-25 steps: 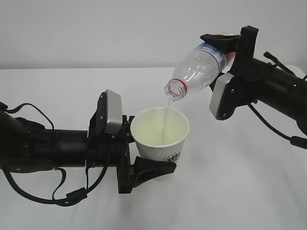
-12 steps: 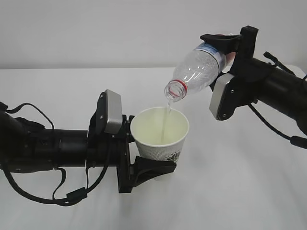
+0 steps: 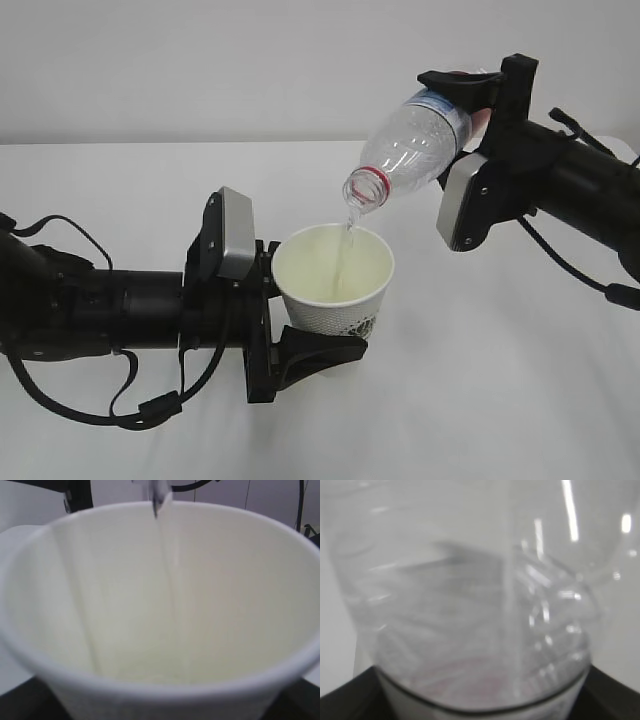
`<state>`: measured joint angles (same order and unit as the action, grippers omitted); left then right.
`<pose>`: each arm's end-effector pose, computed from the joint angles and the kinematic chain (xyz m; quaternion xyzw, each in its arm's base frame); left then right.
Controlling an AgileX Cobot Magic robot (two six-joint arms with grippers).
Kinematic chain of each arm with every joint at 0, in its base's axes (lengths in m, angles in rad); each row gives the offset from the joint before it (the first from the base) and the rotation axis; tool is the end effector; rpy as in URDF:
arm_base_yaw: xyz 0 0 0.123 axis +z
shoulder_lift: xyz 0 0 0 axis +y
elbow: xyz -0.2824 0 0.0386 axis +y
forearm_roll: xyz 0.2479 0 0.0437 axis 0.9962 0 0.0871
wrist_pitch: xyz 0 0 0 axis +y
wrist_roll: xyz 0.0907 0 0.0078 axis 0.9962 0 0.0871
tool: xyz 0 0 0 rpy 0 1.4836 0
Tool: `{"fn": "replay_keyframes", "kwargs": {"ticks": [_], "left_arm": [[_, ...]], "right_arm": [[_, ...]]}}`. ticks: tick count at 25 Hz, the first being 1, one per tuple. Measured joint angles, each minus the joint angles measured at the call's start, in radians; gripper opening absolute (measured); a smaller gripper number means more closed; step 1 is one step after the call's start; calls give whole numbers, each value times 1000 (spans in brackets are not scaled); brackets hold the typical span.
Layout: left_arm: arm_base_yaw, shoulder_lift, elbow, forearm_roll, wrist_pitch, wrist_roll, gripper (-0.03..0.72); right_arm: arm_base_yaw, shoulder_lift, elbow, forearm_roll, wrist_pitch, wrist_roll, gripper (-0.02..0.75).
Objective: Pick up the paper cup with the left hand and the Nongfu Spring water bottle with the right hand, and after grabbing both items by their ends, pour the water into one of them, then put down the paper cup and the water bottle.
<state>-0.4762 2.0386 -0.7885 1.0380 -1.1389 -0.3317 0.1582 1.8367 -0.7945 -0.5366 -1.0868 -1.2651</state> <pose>0.2652 -0.2169 0.1177 0.5069 0.5863 -0.4014 0.4881 0.3443 0.0966 0.1986 -0.6102 0.3129 -0.3286 0.6495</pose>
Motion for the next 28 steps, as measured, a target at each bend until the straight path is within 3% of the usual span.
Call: {"fn": "replay_keyframes", "kwargs": {"ticks": [28], "left_arm": [[0, 0, 0, -12, 0, 0, 599]], "right_arm": [[0, 0, 0, 0, -2, -3, 542]]}}
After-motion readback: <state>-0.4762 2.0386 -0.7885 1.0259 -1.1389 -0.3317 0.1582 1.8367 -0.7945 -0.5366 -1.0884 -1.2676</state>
